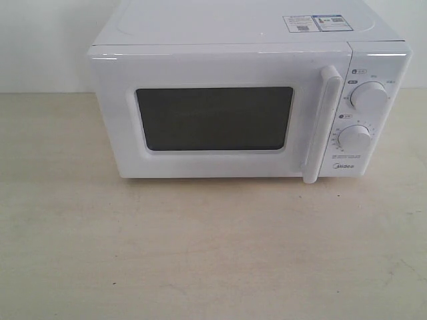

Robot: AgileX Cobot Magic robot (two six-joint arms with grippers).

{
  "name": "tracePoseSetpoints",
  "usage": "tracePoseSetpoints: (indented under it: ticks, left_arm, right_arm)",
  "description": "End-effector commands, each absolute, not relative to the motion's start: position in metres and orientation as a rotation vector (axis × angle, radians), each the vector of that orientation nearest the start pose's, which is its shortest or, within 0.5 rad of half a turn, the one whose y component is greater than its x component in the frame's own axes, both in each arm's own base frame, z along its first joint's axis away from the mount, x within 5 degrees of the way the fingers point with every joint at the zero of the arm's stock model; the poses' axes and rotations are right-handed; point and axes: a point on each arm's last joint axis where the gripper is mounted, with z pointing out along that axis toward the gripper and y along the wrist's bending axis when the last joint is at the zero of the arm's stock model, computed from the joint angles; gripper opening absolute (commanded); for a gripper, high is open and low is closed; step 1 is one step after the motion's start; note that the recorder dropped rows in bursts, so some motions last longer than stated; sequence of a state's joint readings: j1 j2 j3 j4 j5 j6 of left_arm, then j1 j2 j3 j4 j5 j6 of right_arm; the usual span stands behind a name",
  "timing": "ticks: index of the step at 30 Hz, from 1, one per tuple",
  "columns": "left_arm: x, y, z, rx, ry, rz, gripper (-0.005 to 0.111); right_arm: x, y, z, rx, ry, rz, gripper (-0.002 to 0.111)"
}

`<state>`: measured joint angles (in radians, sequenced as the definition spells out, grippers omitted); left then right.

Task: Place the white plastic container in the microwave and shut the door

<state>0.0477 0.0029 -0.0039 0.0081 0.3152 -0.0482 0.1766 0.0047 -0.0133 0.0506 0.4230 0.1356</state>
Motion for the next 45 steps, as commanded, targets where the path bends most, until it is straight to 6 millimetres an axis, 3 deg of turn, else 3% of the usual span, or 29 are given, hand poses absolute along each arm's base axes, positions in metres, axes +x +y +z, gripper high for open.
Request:
tracePoseSetpoints:
  ticks: [1,8,45]
  left_arm:
    - [0.0542,0.0026,0.1856,-0.081,1.787,0.004,0.004]
    - [0.0542,0.0026,0.1856,-0.081,1.787,0.004,0.004]
    - [0.0542,0.0026,0.1854,-0.081,1.789,0.004,0.004]
  right_arm:
    - [0.0504,0.0096,0.1785,-0.010,1.901,0.235,0.000]
    - [0.0505,0.0043,0.1766,0.119,1.917,0.177,0.000]
    - [0.0504,0.0047,0.1763,0.123,1.921,0.190,0.000]
